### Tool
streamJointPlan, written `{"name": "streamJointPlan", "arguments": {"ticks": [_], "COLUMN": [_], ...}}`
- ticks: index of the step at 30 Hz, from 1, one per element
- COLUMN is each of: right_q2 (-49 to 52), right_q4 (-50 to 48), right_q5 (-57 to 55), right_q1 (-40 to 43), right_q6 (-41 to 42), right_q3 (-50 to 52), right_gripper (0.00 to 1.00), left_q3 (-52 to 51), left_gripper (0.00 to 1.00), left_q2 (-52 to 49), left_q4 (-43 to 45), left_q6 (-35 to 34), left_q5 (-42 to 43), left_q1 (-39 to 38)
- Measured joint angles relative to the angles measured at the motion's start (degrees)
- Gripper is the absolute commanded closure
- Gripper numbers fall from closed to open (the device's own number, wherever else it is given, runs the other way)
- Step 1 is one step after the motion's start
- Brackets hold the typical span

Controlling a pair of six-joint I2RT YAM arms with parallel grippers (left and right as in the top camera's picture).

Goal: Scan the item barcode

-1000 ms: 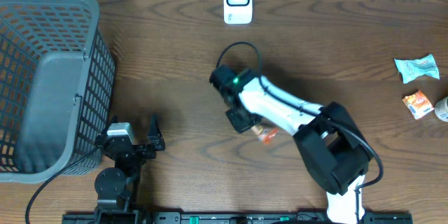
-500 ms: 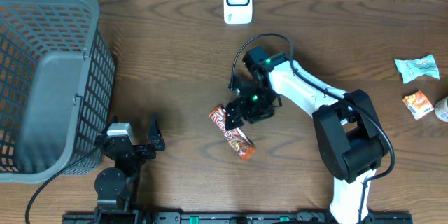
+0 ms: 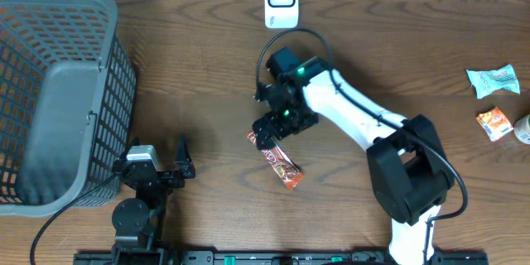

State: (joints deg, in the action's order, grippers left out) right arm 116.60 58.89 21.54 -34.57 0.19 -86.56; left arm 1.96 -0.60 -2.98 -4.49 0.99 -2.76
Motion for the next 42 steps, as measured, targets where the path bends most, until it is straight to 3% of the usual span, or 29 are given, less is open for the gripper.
{"name": "streamJointPlan", "arguments": {"ticks": [7, 11, 12, 15, 17, 25, 30, 34, 36, 39, 42], "right_q2": [-0.1, -0.1, -0.1, -0.1, -0.3, -1.0, -1.0, -0.3, 0.8, 0.3, 0.0], "right_q4": [-3.5, -4.8, -5.6, -7.6, -9.2, -9.6, -8.2, -9.0, -9.4, -10.2, -12.2], "right_q5": [-2.3, -7.6, -8.5, -10.5, -11.2, -6.8, 3.4, 6.3, 7.2, 6.2, -0.5], "right_q1": [-5.8, -7.8, -7.8, -7.3, -6.8, -2.7, 3.4, 9.4, 11.3, 12.7, 12.7], "right_q6": [-0.5, -0.6, -0.4, -0.9, -1.2, -2.3, -6.6, -8.9, -9.2, -8.1, -3.7], "right_q3": [6.1, 7.0, 7.0, 7.6, 8.8, 10.1, 10.1, 10.1, 10.1, 9.3, 8.6], "right_gripper": [0.01, 0.12, 0.19, 0.70, 0.99, 0.99, 0.62, 0.42, 0.19, 0.12, 0.15], "left_q3": [0.0, 0.0, 0.0, 0.0, 0.0, 0.0, 0.0, 0.0, 0.0, 0.0, 0.0], "left_gripper": [0.02, 0.02, 0.02, 0.02, 0.02, 0.02, 0.02, 0.02, 0.02, 0.02, 0.02], "left_q2": [0.0, 0.0, 0.0, 0.0, 0.0, 0.0, 0.0, 0.0, 0.0, 0.0, 0.0], "left_q4": [0.0, 0.0, 0.0, 0.0, 0.0, 0.0, 0.0, 0.0, 0.0, 0.0, 0.0], "left_q6": [0.0, 0.0, 0.0, 0.0, 0.0, 0.0, 0.0, 0.0, 0.0, 0.0, 0.0], "left_q5": [0.0, 0.0, 0.0, 0.0, 0.0, 0.0, 0.0, 0.0, 0.0, 0.0, 0.0], "left_q1": [0.0, 0.0, 0.0, 0.0, 0.0, 0.0, 0.0, 0.0, 0.0, 0.0, 0.0]}}
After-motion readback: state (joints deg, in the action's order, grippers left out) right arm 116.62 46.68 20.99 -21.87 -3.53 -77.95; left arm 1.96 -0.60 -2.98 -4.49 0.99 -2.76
